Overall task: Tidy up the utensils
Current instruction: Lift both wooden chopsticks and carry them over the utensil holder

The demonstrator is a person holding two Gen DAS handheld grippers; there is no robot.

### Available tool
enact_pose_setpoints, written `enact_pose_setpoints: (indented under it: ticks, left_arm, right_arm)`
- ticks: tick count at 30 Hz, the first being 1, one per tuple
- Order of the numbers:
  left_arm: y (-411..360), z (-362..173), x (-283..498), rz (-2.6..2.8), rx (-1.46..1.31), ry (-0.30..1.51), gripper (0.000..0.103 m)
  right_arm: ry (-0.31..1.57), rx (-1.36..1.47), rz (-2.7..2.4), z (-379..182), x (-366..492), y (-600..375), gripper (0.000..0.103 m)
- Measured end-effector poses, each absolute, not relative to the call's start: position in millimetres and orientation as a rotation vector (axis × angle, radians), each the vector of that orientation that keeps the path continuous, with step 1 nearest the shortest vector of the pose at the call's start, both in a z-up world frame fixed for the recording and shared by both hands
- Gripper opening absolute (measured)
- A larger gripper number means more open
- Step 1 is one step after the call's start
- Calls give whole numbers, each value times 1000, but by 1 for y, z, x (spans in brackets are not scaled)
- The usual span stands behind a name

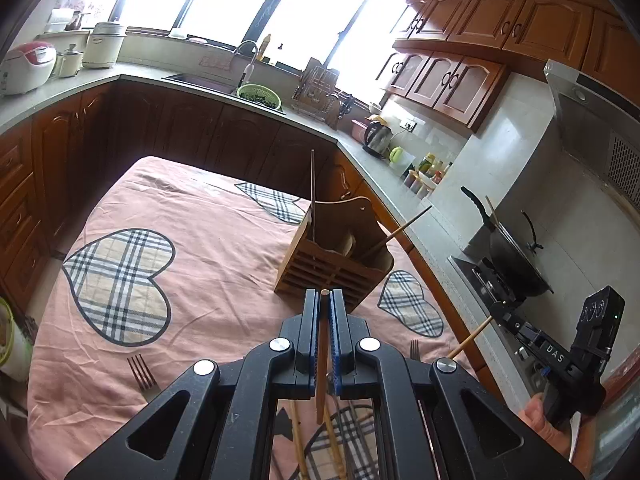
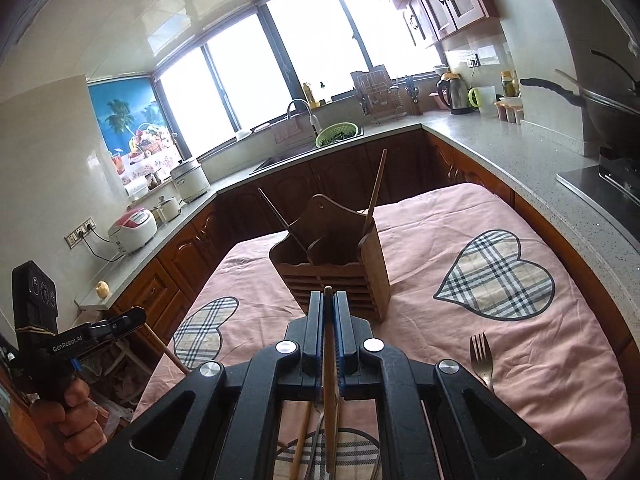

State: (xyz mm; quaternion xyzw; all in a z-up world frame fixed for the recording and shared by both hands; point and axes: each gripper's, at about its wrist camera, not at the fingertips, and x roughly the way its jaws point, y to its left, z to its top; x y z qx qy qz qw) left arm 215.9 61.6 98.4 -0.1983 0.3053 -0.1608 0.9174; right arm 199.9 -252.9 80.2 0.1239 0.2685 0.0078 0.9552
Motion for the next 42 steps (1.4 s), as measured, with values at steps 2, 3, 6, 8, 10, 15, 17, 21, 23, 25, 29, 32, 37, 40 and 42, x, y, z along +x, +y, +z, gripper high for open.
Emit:
enact_pose_setpoints:
  ticks: [2,3,6,8,10,15,17,21,23,25,29,32,37,40,42]
  left_arm:
    - [65,101,214,-328,-414,614,3]
    - [66,101,213,-328,-418,609,3]
    - [71,104,211,-326,-428,593,3]
    - [73,106,211,-325,-435,579,3]
    - [75,108,211,-323,-439,565,3]
    - [79,112,215,-318,-445,536,3]
    - [81,113,216,-316,-447,523,3]
    - [83,116,222,-313,-453,501,3]
    - [85,116,225,-313,-455,492,3]
    - [85,118,229,-312,-457,482,3]
    - [85,122,239,-309,-460,453,3]
    - [82,128,252,-305,-454,426,3]
    - [75,138,273,-311,-439,380,3]
    - [70,141,290,-305,-429,358,3]
    - [67,142,302,-304,-426,351,3]
  right_arm:
    - [526,251,12,85,200,-254,4]
    - [518,251,12,87,200,-254,4]
    - [502,249,11,92,201,-255,4]
    - [494,247,10,95,203,-255,4]
    - [487,247,11,97,204,-256,4]
    - [469,243,12,102,208,-258,4]
    - [462,244,13,104,210,-258,4]
    - [446,242,16,109,215,-258,4]
    - [437,242,17,113,217,-258,4]
    - [425,242,19,117,219,-258,4]
    - [391,239,17,127,224,-261,4]
    - [360,229,5,138,230,-263,4]
    - [307,239,-13,154,245,-270,4]
    - [274,237,-23,165,255,-273,4]
    - [259,236,-28,170,263,-275,4]
